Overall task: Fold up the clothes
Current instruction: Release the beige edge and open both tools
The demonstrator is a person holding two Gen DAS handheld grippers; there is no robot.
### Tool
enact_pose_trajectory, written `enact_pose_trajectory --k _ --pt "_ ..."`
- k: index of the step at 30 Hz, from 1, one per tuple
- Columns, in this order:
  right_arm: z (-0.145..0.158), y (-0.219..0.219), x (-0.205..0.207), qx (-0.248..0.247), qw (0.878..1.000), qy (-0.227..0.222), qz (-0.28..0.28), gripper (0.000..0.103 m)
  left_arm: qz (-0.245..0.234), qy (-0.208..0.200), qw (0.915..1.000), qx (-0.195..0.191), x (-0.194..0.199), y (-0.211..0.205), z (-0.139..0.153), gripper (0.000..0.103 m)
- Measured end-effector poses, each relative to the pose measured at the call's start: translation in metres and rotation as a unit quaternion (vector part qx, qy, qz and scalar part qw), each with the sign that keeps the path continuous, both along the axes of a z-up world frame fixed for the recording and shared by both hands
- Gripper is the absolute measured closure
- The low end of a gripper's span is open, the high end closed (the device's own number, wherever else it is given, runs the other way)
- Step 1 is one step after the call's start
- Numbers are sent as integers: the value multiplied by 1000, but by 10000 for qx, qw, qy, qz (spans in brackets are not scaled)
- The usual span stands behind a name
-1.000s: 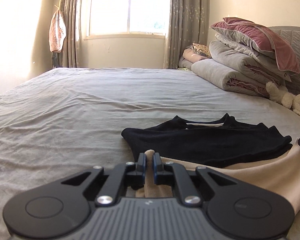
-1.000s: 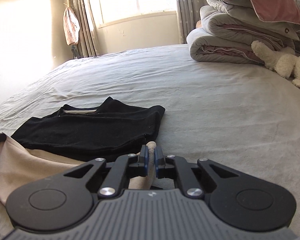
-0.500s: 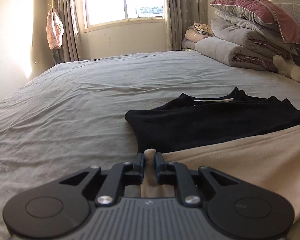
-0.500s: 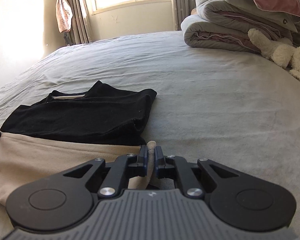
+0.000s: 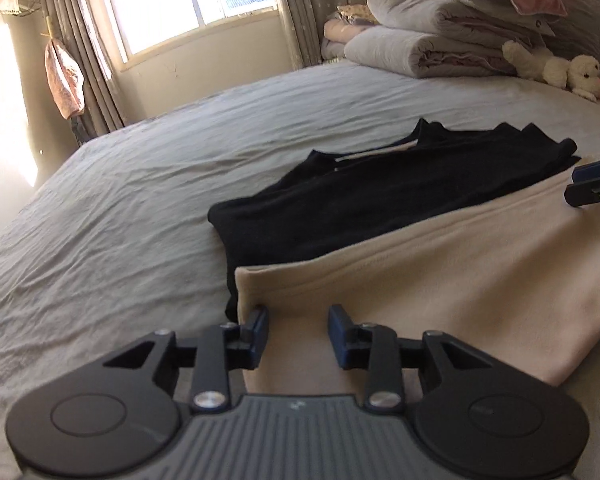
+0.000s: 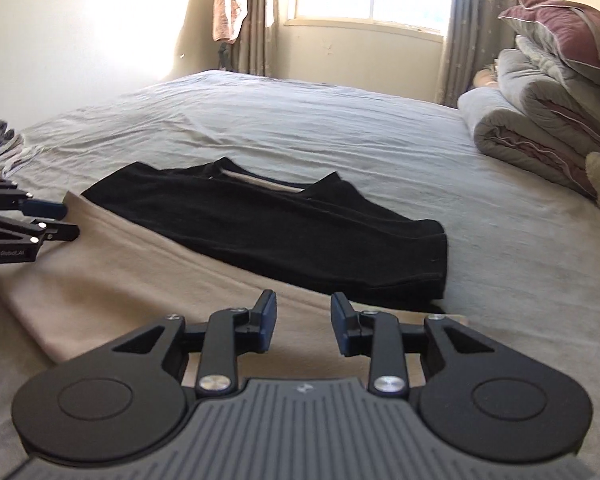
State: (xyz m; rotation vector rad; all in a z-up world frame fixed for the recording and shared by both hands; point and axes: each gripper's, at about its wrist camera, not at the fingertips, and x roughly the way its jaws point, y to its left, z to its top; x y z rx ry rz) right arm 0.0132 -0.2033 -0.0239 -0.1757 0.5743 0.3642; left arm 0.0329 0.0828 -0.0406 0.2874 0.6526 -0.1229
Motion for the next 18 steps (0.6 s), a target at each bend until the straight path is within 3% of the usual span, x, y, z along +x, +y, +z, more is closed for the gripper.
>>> enact_pose_trajectory --k 5,9,13,15,17,18 --pt "-11 7 0 -274 9994 177 101 68 81 238 9992 -304 -7 10 7 69" --pt "3 -2 -3 -80 9999 81 -73 68 390 -78 9977 -540 -5 24 13 62" --pt "15 -12 -9 76 9993 -87 -359 65 806 262 9884 -1258 10 48 9 63" --pt "16 -16 -9 53 9986 -72 -514 64 835 296 9845 -1515 10 52 9 72" --pt "14 -21 -11 -8 9981 -52 -620 64 804 307 9811 -1731 9 54 10 91" --pt "14 -23 -12 -31 9979 -37 -647 64 830 333 9798 -1791 9 55 10 94"
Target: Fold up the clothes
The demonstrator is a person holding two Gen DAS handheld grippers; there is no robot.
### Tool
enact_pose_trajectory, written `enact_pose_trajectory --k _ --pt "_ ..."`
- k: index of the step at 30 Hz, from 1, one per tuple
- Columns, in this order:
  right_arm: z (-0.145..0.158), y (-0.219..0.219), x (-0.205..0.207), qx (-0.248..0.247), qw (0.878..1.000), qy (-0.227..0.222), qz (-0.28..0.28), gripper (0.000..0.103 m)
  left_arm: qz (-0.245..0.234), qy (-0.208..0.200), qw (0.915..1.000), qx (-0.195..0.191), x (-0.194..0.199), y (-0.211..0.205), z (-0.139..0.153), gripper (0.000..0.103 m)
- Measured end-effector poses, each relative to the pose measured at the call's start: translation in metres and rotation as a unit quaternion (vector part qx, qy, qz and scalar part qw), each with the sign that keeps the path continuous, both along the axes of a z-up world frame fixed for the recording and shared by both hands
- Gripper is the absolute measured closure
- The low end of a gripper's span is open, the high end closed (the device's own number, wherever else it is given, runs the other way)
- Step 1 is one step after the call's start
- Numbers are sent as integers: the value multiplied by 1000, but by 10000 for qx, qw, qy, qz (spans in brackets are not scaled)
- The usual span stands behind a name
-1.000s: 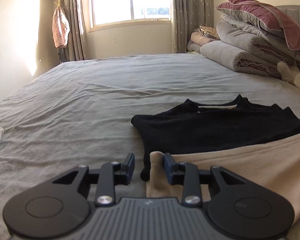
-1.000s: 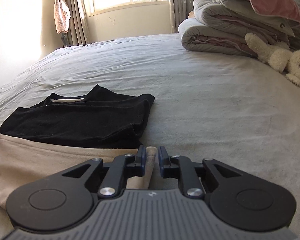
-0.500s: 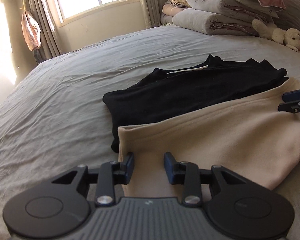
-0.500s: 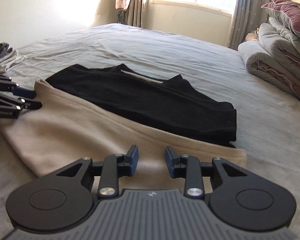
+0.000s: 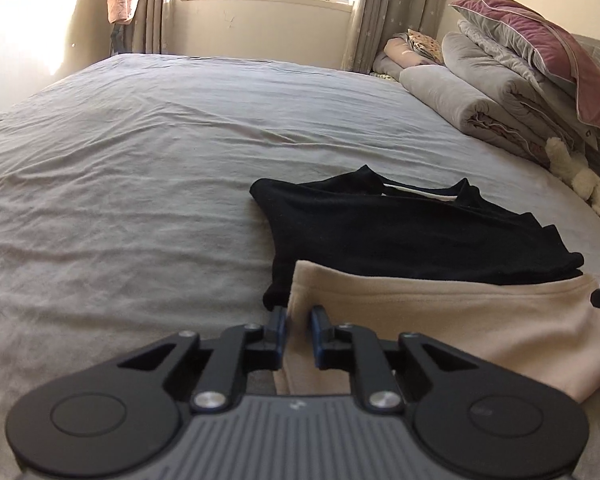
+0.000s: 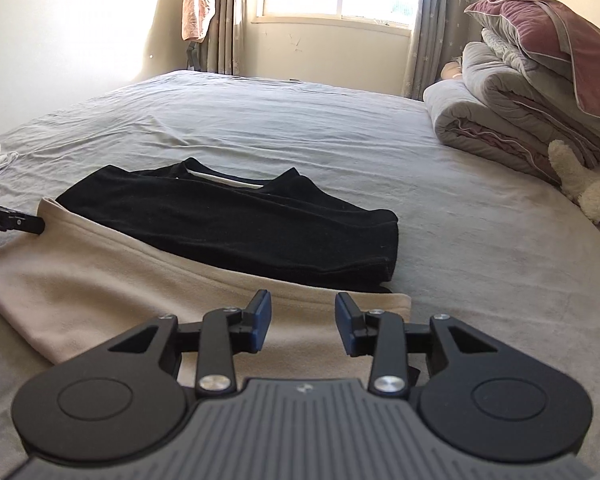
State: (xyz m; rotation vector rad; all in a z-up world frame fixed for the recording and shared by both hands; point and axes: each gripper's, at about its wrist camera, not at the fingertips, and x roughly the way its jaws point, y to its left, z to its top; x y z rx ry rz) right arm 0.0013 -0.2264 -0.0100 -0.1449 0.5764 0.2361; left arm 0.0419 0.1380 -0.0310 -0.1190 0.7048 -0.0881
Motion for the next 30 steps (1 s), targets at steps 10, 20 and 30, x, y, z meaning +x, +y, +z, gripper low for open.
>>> enact_pose_trajectory --k 10,20,30 --pt "9 -27 -15 92 9994 236 -243 57 428 821 9865 -1351 -4 38 9 69" --pt "16 -84 -23 1830 9697 1198 -1087 57 33 1402 9781 -1537 -34 33 6 68" --pt "0 -76 -32 1948 9619 1671 -937 94 317 1070 9829 -1465 -60 31 12 98"
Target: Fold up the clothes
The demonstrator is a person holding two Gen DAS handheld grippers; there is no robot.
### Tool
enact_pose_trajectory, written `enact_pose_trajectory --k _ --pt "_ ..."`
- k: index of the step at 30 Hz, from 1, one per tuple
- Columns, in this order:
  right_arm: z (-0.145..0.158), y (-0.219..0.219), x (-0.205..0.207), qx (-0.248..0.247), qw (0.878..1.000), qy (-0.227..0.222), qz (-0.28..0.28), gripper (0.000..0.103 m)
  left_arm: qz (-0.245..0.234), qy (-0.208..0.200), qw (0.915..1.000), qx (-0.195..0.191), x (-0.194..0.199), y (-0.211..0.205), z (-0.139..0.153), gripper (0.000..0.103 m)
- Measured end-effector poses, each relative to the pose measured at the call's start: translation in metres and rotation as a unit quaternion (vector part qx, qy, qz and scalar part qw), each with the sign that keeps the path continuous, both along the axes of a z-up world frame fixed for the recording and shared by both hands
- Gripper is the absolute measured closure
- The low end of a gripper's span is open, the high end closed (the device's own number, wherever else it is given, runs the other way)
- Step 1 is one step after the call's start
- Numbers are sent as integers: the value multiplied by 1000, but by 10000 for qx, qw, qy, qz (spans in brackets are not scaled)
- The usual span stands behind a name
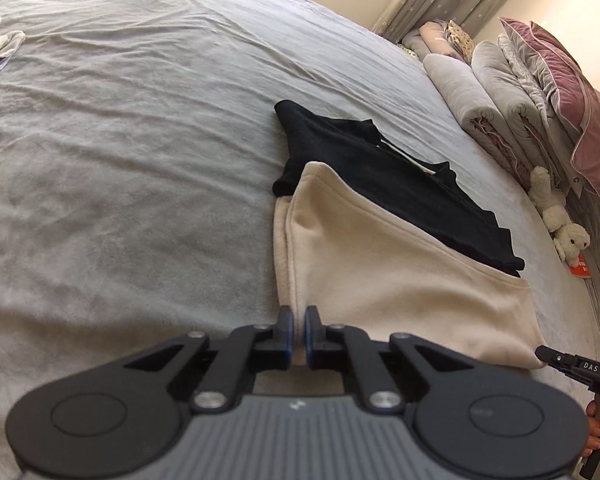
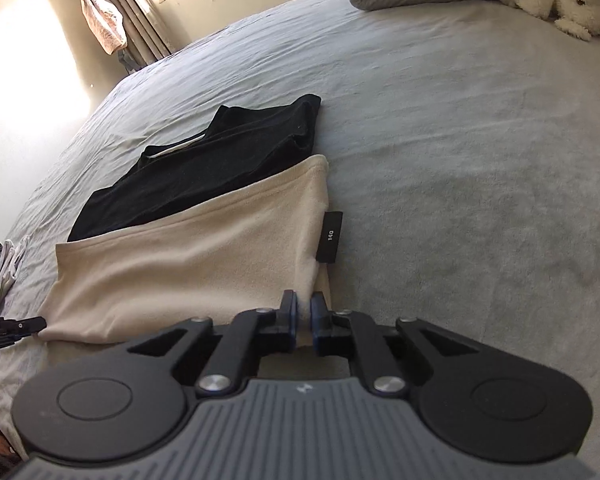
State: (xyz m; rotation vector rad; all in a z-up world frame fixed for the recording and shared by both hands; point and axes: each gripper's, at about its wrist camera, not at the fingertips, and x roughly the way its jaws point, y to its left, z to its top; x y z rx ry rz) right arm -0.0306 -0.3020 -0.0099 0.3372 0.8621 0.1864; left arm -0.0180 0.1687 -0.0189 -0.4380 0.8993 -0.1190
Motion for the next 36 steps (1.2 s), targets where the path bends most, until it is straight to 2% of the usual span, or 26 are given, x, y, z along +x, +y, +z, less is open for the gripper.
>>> enact_pose_trajectory --k 2,7,9,11,12,13,14,18,21,24,28,30,33,35,36 --pt "2 -5 -1 54 10000 -56 -37 94 -9 -6 10000 13 -5 0 3 98" --pt "-1 -9 1 64 10000 -1 -66 94 -70 385 9990 226 -4 -2 -10 97" --pt "-6 -6 2 -58 9999 83 34 94 -158 336 9988 332 -3 -5 -10 93" --pt "-7 -3 2 -172 9998 47 100 92 -255 256 9982 475 -3 -7 -6 83" --pt "-7 -2 1 -228 9997 -4 116 92 -276 189 9981 518 -2 -8 -4 79" --pt "-4 -1 1 -292 9995 -117 94 85 -258 50 9977 631 -3 -10 0 72" --pt "-1 0 1 -357 9991 -231 73 84 -238 -92 9969 748 -3 -12 4 69" --pt "8 11 1 -863 9930 -803 14 77 -368 -845 9878 1255 2 -30 17 69" --pt "9 26 7 -1062 9874 -1175 57 73 -691 -1334 9756 1603 11 -51 21 69" --pt "7 46 13 -1035 9841 -1409 323 72 -905 -1480 9651 1964 25 -70 13 69" --pt "6 83 14 -924 9770 -1656 971 72 -848 -1422 9611 2210 42 -74 -4 69" --pt "4 102 12 -909 9700 -1790 1373 72 -745 -1244 9621 2309 48 -70 -15 70" --pt "-7 124 10 -949 9602 -1771 1941 71 -875 -1306 9597 2328 48 -64 -25 73" --pt "-21 132 6 -1150 9536 -1548 2313 69 -949 -1349 9573 2375 46 -64 -25 73" --pt "-29 136 0 -1376 9459 -1535 2506 65 -977 -1362 9566 2383 44 -63 -25 73"
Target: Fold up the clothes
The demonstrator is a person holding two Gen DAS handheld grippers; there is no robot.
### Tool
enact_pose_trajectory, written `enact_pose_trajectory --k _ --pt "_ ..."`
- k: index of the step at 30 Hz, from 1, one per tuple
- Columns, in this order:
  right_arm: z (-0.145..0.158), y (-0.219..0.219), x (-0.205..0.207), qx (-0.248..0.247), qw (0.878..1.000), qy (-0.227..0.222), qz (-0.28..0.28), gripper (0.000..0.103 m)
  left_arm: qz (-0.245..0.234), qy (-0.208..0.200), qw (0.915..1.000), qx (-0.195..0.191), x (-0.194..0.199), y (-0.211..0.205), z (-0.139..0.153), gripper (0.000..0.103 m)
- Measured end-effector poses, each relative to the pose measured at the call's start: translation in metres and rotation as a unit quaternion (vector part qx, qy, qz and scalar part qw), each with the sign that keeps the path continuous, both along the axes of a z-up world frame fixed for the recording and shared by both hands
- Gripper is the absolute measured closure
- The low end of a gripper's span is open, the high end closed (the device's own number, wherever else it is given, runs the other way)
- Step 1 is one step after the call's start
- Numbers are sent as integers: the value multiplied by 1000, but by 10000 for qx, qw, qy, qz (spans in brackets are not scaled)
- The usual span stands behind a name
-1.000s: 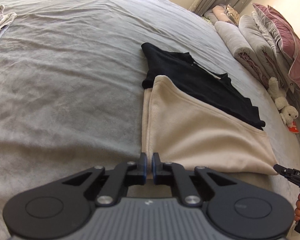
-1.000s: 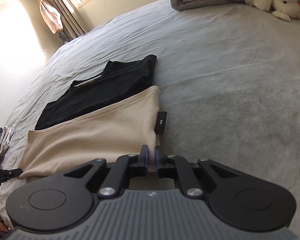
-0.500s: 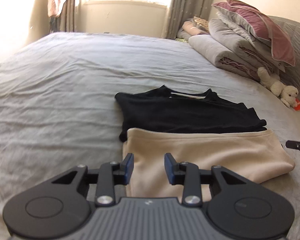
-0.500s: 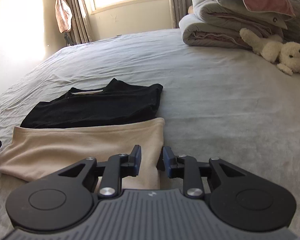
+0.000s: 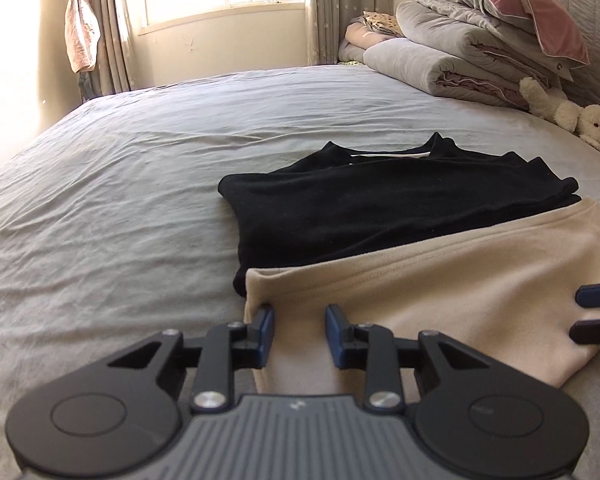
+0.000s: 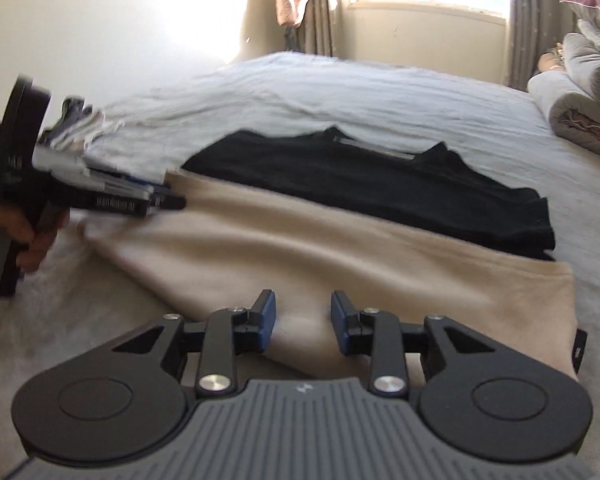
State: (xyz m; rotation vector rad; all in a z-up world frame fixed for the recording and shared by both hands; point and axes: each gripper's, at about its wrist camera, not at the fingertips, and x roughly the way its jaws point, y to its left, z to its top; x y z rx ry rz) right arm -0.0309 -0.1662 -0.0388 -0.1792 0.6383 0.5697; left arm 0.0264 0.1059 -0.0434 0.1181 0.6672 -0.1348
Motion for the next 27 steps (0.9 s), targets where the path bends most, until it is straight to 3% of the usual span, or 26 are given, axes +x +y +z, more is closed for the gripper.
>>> enact_pose_trajectory --k 3,5,9,11,14,18,23,27 --pt "-2 -3 -15 -275 9986 -370 274 63 -32 -30 10000 47 -4 -1 5 73" --pt "4 -11 -13 -113 9994 -238 231 62 -74 -146 9998 77 -11 -5 13 71" --pt "17 -13 -3 4 9991 -417 -17 59 -337 -459 9984 -50 -18 -14 22 68" --pt "18 -11 4 39 9984 -533 -185 55 -409 -435 9982 -44 -16 -17 19 64" --pt "15 -10 16 2 9975 -548 -445 52 -274 -68 9993 257 -8 -18 4 63" --pt "0 -21 28 -309 9970 -163 -692 46 -95 149 9996 -242 -5 1 6 63" --pt "14 -46 19 101 9967 -121 -800 42 23 476 9958 -784 -8 19 16 61" --pt "28 -75 14 368 9920 42 -1203 41 527 894 9887 -1077 -6 36 21 54"
